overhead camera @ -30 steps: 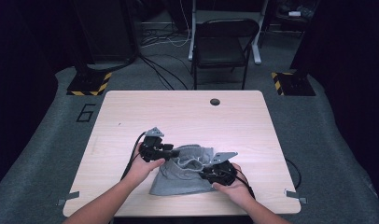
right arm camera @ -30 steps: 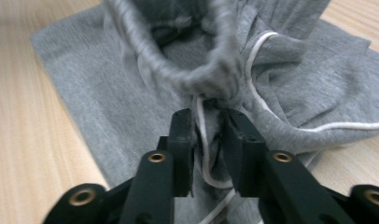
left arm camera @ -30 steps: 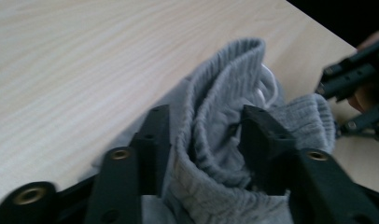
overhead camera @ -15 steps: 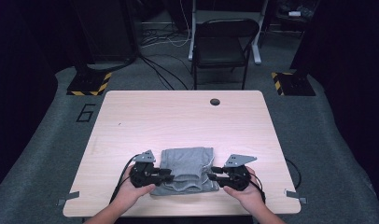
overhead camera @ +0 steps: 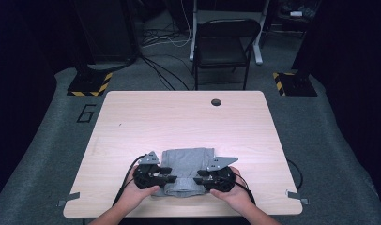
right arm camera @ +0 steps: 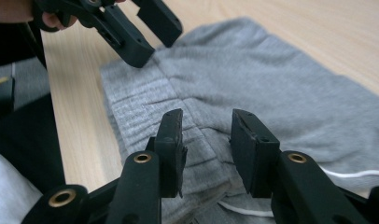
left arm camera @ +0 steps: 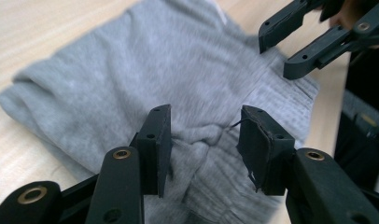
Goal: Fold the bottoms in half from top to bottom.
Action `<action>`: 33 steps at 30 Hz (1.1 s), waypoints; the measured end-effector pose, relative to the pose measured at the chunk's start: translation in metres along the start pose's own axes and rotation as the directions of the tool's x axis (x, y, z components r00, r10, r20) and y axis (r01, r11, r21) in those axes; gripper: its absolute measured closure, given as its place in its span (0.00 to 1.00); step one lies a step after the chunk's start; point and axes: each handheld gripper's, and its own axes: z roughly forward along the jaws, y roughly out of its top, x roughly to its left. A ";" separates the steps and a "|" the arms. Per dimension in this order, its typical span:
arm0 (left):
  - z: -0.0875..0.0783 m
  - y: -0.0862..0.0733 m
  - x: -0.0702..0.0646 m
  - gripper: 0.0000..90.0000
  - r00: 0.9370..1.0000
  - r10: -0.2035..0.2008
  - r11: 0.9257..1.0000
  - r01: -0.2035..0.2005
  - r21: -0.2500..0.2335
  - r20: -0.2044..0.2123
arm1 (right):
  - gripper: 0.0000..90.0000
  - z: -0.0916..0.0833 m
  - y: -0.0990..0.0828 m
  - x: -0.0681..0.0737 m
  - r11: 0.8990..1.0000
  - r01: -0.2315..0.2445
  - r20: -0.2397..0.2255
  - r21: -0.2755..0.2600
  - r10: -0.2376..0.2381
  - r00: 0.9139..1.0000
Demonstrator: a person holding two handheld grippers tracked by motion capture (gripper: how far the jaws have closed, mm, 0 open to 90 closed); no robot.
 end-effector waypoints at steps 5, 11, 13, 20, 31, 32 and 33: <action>0.008 -0.006 0.002 0.58 1.000 0.003 1.000 -0.003 0.025 0.000 | 0.71 0.010 -0.006 0.000 0.999 -0.005 -0.004 0.035 0.005 1.000; 0.011 -0.012 0.001 0.57 1.000 0.003 1.000 -0.003 0.019 -0.005 | 0.71 0.014 -0.012 -0.003 0.998 -0.022 -0.012 0.056 0.023 1.000; 0.012 -0.014 0.002 0.56 1.000 -0.006 1.000 0.006 0.014 -0.004 | 0.71 0.016 -0.014 -0.003 0.998 -0.011 -0.005 0.056 0.011 1.000; 0.015 -0.020 0.004 0.56 0.999 -0.035 0.999 0.035 0.000 0.006 | 0.72 0.019 -0.020 -0.004 0.998 -0.007 -0.004 0.058 0.007 1.000; 0.002 -0.004 0.009 0.54 0.999 -0.040 0.999 0.040 -0.014 -0.021 | 0.71 0.010 -0.014 -0.006 0.999 -0.044 -0.026 0.031 0.045 0.999; 0.000 -0.002 0.012 0.53 0.999 -0.035 0.999 0.035 -0.014 -0.025 | 0.71 0.007 -0.012 -0.005 0.998 -0.051 -0.023 0.022 0.052 0.998; -0.002 0.001 0.014 0.53 0.998 -0.049 0.999 0.048 -0.021 -0.036 | 0.71 0.006 -0.010 -0.005 0.999 -0.045 -0.020 0.015 0.045 0.999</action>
